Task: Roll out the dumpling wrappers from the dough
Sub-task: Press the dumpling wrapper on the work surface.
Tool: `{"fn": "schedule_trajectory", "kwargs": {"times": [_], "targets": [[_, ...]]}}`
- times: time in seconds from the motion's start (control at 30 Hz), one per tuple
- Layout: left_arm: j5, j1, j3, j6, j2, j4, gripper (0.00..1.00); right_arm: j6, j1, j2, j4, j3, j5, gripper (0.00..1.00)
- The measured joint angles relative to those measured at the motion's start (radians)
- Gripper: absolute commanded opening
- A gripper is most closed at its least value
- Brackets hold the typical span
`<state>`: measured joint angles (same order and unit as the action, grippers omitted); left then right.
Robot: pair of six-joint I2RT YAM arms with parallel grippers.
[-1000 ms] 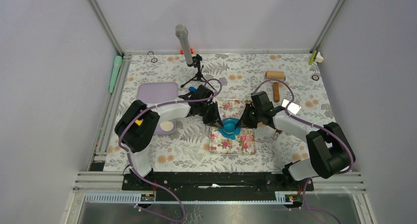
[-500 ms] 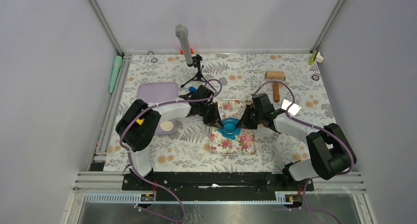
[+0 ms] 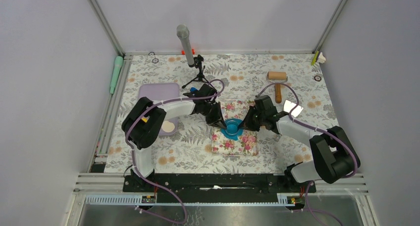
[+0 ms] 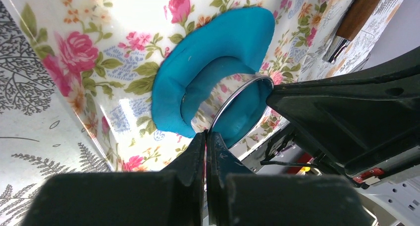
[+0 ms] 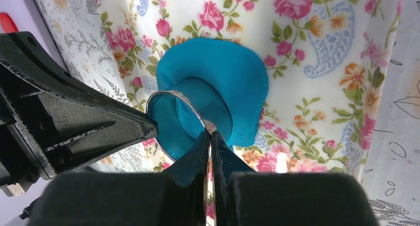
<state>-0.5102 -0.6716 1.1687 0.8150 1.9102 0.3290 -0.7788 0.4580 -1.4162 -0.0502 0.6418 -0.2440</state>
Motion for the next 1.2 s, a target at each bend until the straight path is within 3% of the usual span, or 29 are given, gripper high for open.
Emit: {"fn": "schedule_trajectory", "kwargs": {"times": [0.23, 0.53, 0.67, 1.03, 1.2], "targets": [[-0.002, 0.000, 0.075, -0.006, 0.046, 0.082, 0.00, -0.068, 0.000, 0.021, 0.046, -0.050, 0.023, 0.00], [0.047, 0.003, 0.328, -0.105, 0.169, 0.292, 0.00, -0.148, -0.003, 0.016, 0.131, -0.073, 0.102, 0.00], [0.104, 0.005, 0.333, -0.132, 0.164, 0.264, 0.00, -0.142, -0.003, -0.034, 0.116, -0.011, 0.129, 0.00], [0.193, 0.006, 0.174, -0.077, 0.082, 0.037, 0.00, -0.051, -0.051, -0.201, 0.032, 0.188, 0.116, 0.00], [0.206, 0.010, 0.206, -0.070, 0.101, 0.048, 0.00, -0.016, -0.062, -0.235, 0.011, 0.229, 0.100, 0.00]]}}
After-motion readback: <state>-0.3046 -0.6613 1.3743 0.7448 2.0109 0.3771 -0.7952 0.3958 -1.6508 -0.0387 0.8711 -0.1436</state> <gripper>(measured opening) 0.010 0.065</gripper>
